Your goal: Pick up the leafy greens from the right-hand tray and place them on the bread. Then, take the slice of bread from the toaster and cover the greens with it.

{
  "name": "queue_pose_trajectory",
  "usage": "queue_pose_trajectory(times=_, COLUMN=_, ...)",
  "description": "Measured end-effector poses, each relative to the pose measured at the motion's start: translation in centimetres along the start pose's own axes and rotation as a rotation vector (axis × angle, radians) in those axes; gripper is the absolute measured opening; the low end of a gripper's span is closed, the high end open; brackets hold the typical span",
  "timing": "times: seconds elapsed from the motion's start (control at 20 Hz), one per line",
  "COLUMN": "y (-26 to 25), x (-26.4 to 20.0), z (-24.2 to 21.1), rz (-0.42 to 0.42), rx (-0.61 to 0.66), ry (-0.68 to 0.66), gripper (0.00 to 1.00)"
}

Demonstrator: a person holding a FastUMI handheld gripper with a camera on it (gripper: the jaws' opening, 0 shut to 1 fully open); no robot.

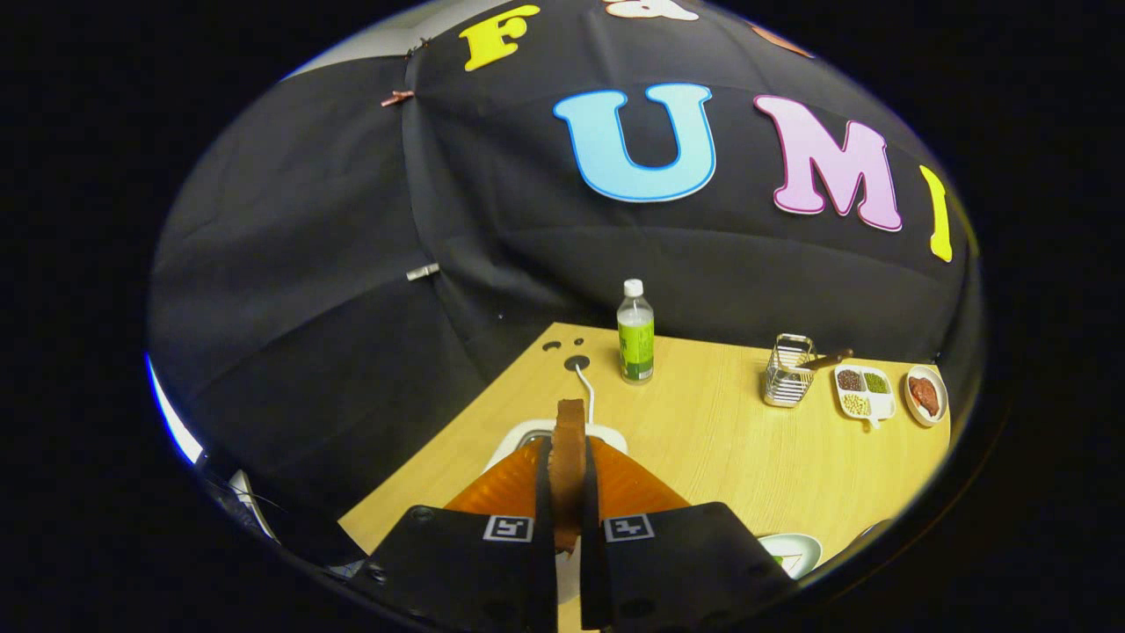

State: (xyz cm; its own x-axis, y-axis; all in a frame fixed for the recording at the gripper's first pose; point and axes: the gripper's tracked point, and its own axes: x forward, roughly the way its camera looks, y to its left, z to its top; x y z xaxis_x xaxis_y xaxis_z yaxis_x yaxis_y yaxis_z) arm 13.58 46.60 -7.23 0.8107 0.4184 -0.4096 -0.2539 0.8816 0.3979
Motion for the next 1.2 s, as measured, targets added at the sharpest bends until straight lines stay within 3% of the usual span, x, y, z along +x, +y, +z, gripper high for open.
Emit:
queue_pose_trajectory(times=0.25, y=-1.6, x=-5.5, z=4.1, rz=0.021, rx=0.015, ry=-0.089, gripper=0.14)
queue_pose_trajectory(times=0.45, y=-5.9, x=-9.9, z=3.8, rz=-0.032, rx=0.008, ry=-0.100, gripper=0.14)
queue_pose_trajectory(times=0.85, y=-16.2, x=-15.8, z=-4.2, rz=-0.229, rx=0.065, ry=-0.044, gripper=0.14)
queue_pose_trajectory(times=1.2, y=-19.6, x=-14.7, z=-11.4, rz=-0.319, rx=0.186, ry=-0.007, gripper=0.15)
